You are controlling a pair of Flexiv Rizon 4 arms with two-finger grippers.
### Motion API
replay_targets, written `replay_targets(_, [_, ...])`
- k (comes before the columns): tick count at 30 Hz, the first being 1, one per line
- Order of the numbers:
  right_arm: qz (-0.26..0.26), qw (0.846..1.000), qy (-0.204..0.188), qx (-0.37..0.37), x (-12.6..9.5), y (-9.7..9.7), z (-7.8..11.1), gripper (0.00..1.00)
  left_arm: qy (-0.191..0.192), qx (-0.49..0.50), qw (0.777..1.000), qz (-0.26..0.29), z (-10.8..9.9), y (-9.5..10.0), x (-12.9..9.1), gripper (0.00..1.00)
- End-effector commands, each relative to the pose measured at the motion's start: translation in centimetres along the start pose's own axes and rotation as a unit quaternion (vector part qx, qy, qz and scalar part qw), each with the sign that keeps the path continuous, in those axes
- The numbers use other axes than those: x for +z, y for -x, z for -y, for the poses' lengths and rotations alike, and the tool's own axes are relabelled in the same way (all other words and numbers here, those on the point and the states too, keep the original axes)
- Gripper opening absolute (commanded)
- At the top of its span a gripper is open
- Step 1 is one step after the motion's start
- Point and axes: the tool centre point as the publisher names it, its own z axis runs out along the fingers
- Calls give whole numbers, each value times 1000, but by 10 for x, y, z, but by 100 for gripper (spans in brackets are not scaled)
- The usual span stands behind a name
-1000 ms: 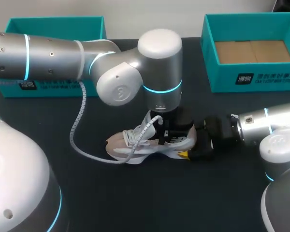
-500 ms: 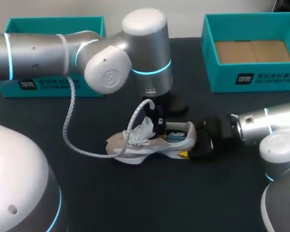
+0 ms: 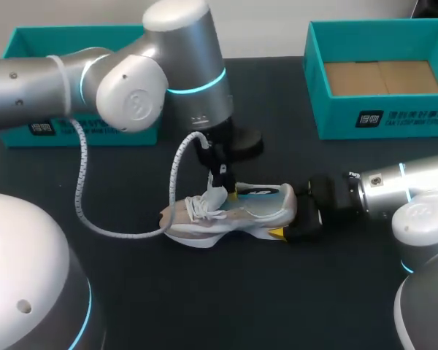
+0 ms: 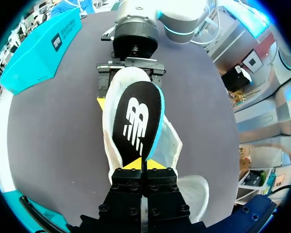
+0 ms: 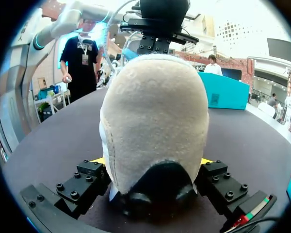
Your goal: Take the shoe out of the shoebox, open the shoe tongue, remove and reinsert the insole, then place the shoe into the shoebox
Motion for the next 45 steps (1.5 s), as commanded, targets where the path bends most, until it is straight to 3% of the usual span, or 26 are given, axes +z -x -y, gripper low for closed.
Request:
replay_targets(1, [1,1000,-1,0,4,-2,4,0,-24,4,1000,0,-3,-5,-7,0])
replay_targets(12, [1,1000,-1,0,4,-2,4,0,-74,32,997,-6,43,-17,-23,0])
replay_targets(23, [1,1000,-1,0,4,-2,4,0,-84,72,994,12,74,-16,-18,0])
replay_targets(25, [1,1000,-1,0,4,-2,4,0,-87,82,993,23,74,-18,-16,12])
replay_targets(33, [1,1000,-1,0,4,-2,4,0,-113,116,984,81,72,-25,-17,33])
replay_targets(37, [1,1000,-1,0,4,-2,4,0,-121,119,980,104,72,-26,-18,33])
replay_targets(40, [1,1000,-1,0,4,-2,4,0,-121,122,978,121,73,-27,-16,44])
replay_targets(45, [1,1000,-1,0,4,-2,4,0,-126,115,975,142,77,-26,-6,41])
